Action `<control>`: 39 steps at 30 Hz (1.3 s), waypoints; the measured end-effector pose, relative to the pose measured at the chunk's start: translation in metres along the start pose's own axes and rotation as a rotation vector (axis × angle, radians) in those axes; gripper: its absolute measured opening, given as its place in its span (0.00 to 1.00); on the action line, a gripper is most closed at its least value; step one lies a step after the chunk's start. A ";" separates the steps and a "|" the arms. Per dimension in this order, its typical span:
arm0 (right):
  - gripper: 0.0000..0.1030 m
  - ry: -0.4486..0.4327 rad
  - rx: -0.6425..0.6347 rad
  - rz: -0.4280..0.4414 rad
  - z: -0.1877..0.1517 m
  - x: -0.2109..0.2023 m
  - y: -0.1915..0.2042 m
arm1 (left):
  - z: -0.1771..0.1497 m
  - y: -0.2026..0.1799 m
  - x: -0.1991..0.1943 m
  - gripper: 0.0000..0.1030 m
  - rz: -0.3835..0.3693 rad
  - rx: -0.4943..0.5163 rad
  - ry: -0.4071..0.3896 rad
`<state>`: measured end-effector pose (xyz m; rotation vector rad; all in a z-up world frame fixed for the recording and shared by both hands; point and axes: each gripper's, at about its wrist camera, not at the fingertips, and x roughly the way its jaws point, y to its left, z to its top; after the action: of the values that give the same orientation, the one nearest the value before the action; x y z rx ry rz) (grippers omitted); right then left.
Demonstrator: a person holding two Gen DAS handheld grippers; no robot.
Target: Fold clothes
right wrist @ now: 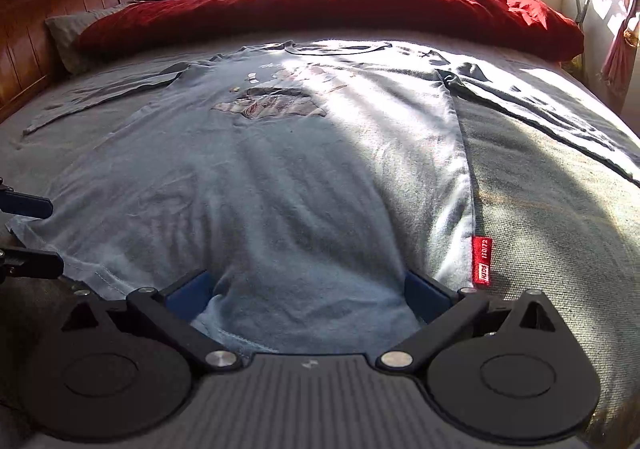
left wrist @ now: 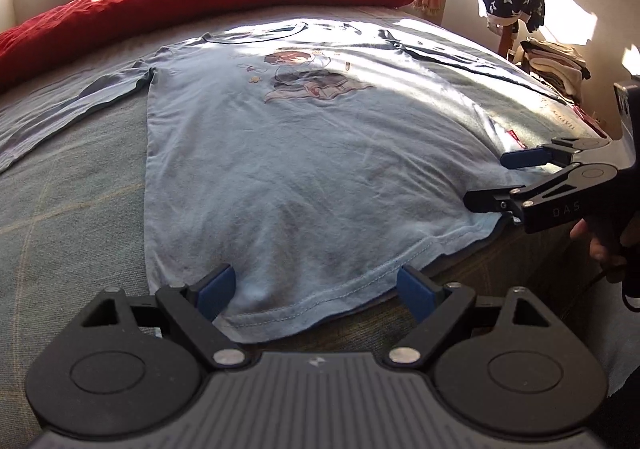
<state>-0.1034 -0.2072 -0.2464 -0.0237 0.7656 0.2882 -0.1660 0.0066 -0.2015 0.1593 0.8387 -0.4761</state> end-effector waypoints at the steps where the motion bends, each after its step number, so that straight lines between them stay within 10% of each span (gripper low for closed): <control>1: 1.00 -0.001 0.002 0.002 0.000 -0.001 -0.001 | -0.004 -0.002 0.000 0.85 0.005 0.007 0.006; 39: 1.00 0.004 -0.075 0.012 -0.023 -0.035 0.000 | 0.023 -0.032 0.026 0.86 0.048 0.047 -0.008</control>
<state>-0.1430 -0.2191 -0.2389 -0.0904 0.7584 0.3285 -0.1504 -0.0375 -0.2038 0.2208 0.8146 -0.4514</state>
